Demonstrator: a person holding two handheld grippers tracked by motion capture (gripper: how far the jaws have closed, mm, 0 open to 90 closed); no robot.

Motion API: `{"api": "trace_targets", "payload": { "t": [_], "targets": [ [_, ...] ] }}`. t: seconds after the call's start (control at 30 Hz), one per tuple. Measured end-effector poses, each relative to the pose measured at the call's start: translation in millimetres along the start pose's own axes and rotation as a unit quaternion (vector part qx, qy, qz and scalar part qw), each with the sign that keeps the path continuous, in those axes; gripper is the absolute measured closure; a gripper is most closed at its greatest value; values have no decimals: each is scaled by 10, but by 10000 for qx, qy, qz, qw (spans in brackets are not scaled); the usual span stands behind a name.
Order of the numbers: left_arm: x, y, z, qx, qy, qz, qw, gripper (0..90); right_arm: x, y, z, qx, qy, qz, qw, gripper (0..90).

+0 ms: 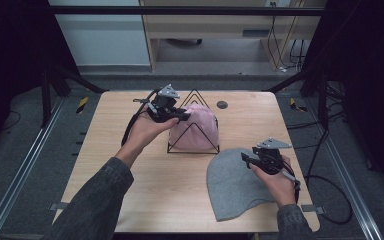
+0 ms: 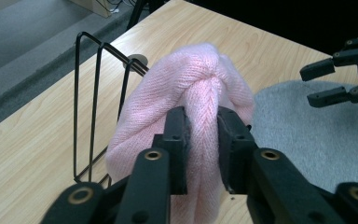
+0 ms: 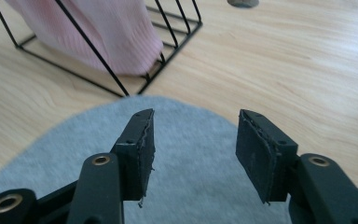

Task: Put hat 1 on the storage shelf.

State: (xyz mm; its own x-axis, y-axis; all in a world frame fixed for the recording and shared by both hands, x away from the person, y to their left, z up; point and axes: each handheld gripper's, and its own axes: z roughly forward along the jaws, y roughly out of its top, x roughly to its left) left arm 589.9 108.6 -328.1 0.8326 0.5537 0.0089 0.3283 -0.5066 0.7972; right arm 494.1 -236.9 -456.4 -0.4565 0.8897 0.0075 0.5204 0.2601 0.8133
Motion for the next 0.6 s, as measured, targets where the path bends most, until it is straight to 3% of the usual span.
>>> {"api": "trace_targets", "payload": {
  "t": [0.13, 0.2, 0.3, 0.43, 0.6],
  "targets": [
    [-10, -8, -98, -316, 104, -76, 9994, 593, -37, -49, -68, -62, -128, 52, 9999, 458],
    [-11, -12, -121, -349, 152, -63, 9993, 530, -39, -62, -77, -50, -154, 56, 9999, 453],
    [-27, -89, -270, -397, 394, 24, 9984, 448, -15, -84, -93, 0, -242, 34, 9997, 412],
    [-35, -301, -371, -377, 533, 29, 9979, 326, 23, -90, -99, -6, -301, 25, 9995, 366],
    [36, -683, -444, -428, 608, -140, 9971, 194, 64, -99, -120, -39, -361, 68, 9993, 323]
  ]
}}
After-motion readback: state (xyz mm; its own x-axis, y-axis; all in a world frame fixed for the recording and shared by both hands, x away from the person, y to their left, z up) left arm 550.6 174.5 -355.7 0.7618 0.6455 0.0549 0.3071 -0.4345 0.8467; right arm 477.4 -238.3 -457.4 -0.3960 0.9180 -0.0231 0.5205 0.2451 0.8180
